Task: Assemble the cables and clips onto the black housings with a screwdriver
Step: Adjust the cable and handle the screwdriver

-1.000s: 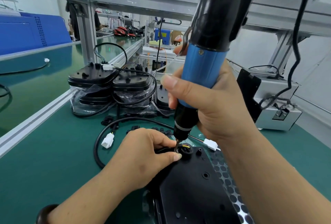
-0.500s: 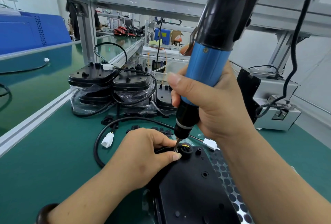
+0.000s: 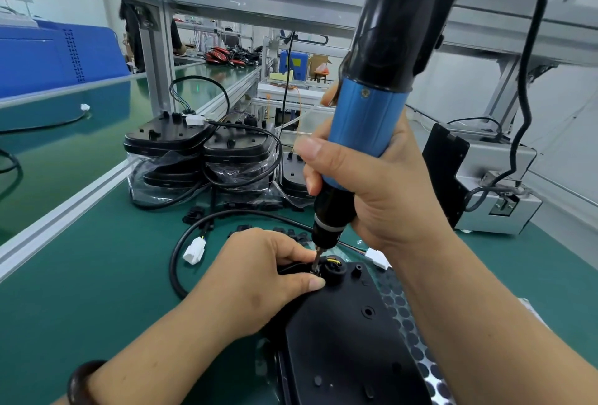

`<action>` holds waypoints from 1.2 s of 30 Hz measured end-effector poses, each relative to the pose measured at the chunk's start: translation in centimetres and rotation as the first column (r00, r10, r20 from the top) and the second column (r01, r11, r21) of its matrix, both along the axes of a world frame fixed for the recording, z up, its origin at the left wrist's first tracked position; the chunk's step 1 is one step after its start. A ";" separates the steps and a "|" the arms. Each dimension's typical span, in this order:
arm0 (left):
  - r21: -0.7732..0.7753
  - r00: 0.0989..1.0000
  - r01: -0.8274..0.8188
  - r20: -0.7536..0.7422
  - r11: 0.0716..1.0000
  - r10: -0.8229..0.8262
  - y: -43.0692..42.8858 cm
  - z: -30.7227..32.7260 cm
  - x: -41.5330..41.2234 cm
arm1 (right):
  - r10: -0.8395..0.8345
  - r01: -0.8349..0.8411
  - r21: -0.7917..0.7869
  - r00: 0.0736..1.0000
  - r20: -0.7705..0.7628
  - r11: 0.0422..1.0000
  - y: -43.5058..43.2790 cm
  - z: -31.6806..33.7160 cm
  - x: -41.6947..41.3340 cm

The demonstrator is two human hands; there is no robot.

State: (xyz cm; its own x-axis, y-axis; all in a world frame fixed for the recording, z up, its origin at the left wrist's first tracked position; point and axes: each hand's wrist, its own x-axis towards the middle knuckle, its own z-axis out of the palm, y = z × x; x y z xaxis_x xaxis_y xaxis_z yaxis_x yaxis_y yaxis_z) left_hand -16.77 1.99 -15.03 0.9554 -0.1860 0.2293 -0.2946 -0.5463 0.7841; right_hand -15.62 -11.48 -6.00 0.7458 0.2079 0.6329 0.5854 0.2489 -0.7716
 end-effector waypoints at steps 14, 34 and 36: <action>-0.040 0.998 0.015 -0.066 0.999 -0.017 0.0 0.3 -0.1 | 0.042 -0.041 0.006 0.999 -0.031 0.999 -0.5 -0.3 0.4; 0.001 0.994 0.051 -0.099 0.999 -0.050 -0.1 0.4 -0.1 | 0.087 -0.085 0.026 0.993 -0.079 0.996 -0.7 -0.1 0.3; -0.006 0.992 0.064 -0.110 0.998 -0.064 -0.1 0.4 0.0 | 0.103 -0.101 0.025 0.990 -0.098 0.995 -0.9 -0.1 0.4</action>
